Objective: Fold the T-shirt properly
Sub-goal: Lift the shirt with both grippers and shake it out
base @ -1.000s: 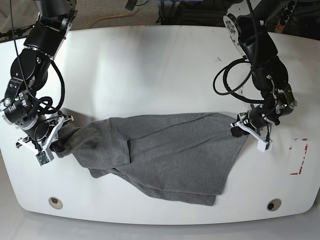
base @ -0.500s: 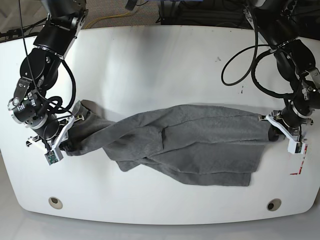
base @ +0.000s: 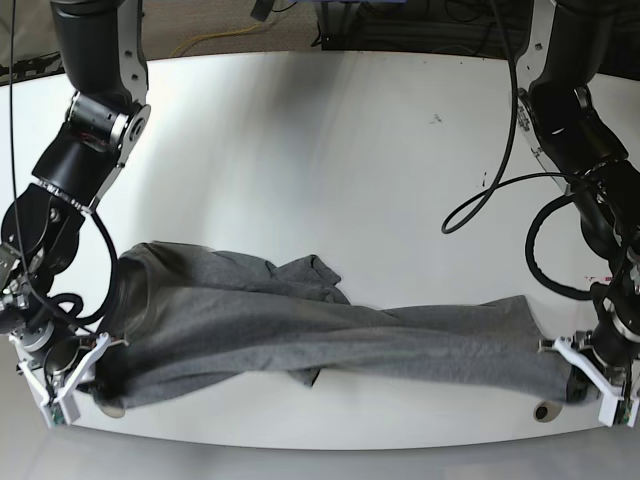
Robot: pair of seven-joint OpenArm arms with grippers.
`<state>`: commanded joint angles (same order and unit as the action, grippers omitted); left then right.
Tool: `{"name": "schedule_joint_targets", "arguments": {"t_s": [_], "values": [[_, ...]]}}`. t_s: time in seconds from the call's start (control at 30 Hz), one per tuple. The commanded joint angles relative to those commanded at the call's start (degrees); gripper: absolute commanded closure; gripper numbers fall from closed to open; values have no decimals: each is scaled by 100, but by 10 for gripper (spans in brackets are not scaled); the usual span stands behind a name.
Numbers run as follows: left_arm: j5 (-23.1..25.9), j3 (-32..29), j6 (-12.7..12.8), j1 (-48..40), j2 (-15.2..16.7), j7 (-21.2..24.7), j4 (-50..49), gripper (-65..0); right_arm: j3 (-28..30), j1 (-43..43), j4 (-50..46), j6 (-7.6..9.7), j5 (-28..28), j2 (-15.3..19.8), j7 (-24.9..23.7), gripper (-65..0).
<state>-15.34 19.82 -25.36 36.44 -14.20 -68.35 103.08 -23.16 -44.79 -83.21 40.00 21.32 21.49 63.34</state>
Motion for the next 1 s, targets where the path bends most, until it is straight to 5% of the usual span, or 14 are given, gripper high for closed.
{"name": "schedule_joint_targets", "arguments": {"t_s": [0.23,0.6,0.8,1.0], "values": [[141,123,-9,633,-62,-167,923,-6,923,-1565,545,0,44,440,-9,0],[114,-475,-18,3288,-985,-281,237,-6,1916,-3001,527,0,62,448,0,0],[97,-615,-35,3015,-1020,-299,229,-6,1925,-2927,519,0,62,440,0,0],[-9,-607,-44,1811,-791,-290,730,-6,1451,-1591,-273,0,70,448,0,0]]}}
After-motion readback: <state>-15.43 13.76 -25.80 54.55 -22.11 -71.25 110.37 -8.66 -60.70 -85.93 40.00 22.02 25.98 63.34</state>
